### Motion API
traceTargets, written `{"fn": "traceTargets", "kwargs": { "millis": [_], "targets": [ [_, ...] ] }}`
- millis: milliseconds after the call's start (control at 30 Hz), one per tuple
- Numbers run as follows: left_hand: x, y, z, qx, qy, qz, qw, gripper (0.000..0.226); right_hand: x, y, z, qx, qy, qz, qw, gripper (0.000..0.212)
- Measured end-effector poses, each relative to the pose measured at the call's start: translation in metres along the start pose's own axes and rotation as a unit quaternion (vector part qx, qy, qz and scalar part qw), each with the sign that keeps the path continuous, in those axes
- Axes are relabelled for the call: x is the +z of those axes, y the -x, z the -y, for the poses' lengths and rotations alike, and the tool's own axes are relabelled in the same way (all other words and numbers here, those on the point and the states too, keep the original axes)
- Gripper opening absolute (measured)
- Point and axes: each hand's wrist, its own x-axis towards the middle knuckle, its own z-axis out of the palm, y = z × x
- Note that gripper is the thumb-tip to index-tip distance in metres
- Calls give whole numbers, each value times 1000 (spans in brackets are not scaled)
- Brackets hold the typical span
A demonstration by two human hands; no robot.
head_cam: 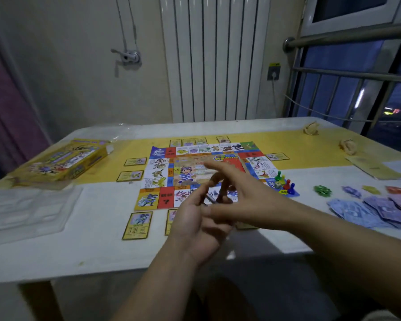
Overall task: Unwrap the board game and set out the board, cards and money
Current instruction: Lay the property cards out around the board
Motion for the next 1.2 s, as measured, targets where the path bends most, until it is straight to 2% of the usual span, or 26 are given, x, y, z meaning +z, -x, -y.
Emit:
{"fn": "traceTargets", "kwargs": {
  "millis": [100, 167, 267, 433, 567, 633, 733, 800, 900, 1033, 1200],
  "targets": [
    [-9, 6, -5, -10, 22, 15, 1000, 31, -12, 10, -6, 2, 116, 58, 992, 115],
    [-12, 9, -3, -35, -5, 28, 999, 42, -9, 12, -8, -3, 147, 80, 986, 124],
    [-15, 11, -1, -62, -40, 65, 995, 44, 1, 11, -12, -10, 127, 70, 989, 125],
    [-27, 13, -2, -82, -15, 152, 985, 52, 3, 9, -20, -25, 89, 37, 995, 118],
    [-26, 14, -1, -50, -74, 113, 990, 41, 5, 11, -22, -41, 121, -8, 992, 114],
    [-31, 11, 1, -23, -120, 85, 989, 41, 7, 13, -23, -61, 155, -20, 986, 109],
    [-37, 11, 5, 27, -258, 48, 964, 35, 10, 17, -25, -61, 149, 14, 987, 98],
    [-37, 12, 7, 50, -329, 31, 943, 28, 10, 19, -26, -1, 68, -8, 998, 84],
    [-35, 11, 7, 85, -386, 18, 918, 28, 9, 21, -31, 83, -68, -93, 990, 44],
    [-29, 6, 14, 113, -448, -20, 886, 13, 8, 24, -38, 121, -157, -127, 972, 38],
    [-19, 6, 26, 140, -463, -50, 874, 19, 4, 27, -46, 135, -179, -135, 965, 25]
  ]
}}
